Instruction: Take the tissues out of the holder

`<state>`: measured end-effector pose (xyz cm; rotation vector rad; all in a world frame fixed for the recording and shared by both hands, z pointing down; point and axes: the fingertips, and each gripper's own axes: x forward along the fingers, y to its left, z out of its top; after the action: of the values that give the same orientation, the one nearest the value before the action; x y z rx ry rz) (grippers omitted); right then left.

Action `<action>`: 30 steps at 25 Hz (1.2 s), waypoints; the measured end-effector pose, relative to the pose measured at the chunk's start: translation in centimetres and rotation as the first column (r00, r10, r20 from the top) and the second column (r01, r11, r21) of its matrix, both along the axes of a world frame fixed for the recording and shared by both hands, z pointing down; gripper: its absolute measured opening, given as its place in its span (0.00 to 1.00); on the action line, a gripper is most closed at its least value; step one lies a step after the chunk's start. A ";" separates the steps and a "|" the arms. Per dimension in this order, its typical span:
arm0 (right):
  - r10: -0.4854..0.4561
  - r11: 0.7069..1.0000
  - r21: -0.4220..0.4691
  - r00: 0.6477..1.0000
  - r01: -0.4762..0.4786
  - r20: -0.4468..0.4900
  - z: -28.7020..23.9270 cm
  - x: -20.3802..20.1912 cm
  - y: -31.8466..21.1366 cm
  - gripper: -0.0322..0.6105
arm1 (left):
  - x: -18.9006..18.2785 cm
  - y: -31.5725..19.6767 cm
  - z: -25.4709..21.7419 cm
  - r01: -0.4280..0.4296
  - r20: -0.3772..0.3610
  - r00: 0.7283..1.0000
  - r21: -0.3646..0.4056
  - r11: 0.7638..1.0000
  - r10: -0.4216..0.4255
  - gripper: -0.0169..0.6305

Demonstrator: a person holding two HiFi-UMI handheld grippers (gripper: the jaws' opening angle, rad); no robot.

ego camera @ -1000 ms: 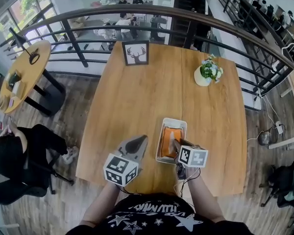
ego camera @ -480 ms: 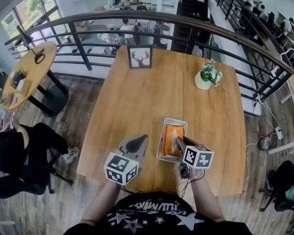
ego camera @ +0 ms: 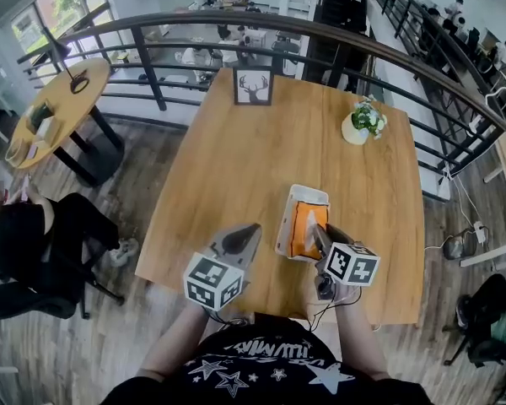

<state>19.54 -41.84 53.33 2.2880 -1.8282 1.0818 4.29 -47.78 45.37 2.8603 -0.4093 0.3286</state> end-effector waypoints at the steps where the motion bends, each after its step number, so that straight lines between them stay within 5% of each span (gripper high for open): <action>1: -0.001 1.000 0.008 1.000 0.001 -0.017 -0.5 -0.3 0.4 0.20 | -0.6 0.5 0.0 0.002 -0.002 1.000 0.000 1.000 -0.002 0.05; 17: 0.085 0.994 0.069 0.995 -0.081 -0.044 -3.4 -7.6 12.0 0.20 | -9.0 9.4 -0.1 -0.034 -0.026 0.999 -0.003 0.999 0.033 0.05; 30: 0.126 0.990 0.065 0.991 -0.123 -0.047 -3.2 -7.6 18.5 0.20 | -8.1 14.3 0.3 -0.060 -0.048 0.997 -0.014 0.998 0.059 0.05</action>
<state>11.89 -23.32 50.13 2.4707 -1.7451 0.9837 -3.82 -33.47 45.66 2.8635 -0.3122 0.2720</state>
